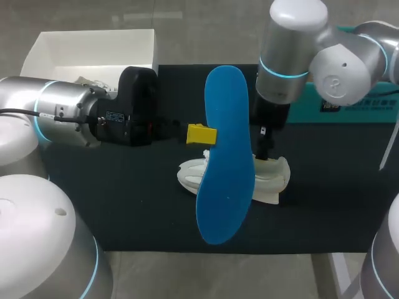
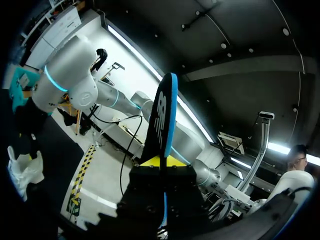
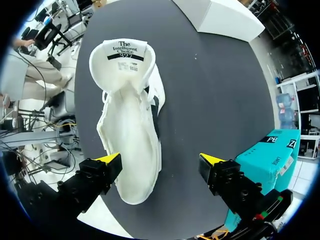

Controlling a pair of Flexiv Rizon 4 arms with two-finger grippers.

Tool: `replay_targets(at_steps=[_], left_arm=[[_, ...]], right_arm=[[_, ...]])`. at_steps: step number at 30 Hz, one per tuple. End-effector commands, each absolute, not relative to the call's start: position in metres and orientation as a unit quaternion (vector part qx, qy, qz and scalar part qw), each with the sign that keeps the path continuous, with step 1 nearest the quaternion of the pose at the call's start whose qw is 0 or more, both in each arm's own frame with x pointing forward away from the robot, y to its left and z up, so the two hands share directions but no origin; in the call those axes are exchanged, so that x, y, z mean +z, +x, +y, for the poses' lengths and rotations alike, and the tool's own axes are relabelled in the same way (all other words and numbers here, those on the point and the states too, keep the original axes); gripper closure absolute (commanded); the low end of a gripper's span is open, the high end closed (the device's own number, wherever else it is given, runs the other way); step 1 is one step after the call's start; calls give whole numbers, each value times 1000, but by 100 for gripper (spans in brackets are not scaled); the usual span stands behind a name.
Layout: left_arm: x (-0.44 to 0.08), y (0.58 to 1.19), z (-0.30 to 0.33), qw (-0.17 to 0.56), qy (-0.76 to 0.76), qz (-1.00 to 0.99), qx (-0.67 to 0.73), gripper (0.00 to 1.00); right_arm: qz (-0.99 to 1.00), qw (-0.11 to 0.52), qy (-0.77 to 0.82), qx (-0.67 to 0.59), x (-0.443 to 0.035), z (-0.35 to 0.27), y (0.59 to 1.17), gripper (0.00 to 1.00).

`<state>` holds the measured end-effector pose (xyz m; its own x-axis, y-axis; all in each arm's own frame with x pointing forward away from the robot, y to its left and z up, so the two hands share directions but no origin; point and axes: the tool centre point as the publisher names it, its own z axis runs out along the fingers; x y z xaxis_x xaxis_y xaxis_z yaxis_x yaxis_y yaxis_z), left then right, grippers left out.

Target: Take the shoe out of the shoebox, open the shoe tongue, remove and reinsert the insole, then place the shoe into the shoebox

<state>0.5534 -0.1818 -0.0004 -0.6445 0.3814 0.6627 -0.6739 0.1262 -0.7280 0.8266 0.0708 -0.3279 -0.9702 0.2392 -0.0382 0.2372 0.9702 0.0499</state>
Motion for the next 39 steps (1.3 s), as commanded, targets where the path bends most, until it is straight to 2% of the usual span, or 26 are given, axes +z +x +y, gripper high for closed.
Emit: replay_targets(at_steps=[1,16,23,25,26,39], left_arm=[[-2,553,-183,405,116,-630,652,100],[-2,553,-183,405,116,-630,652,100],[-2,553,-183,405,116,-630,652,100],[-2,553,-183,405,116,-630,652,100],[-2,553,-183,405,116,-630,652,100],[-2,553,-183,405,116,-630,652,100]], right_arm=[[993,11,119,19,-343,82,835,0],[994,-6,103,28,-360,102,846,0],[994,-32,93,39,-378,116,838,0],[994,-36,94,44,-381,116,834,58],[993,-39,97,47,-382,116,832,100],[993,-41,103,45,-381,115,830,100]])
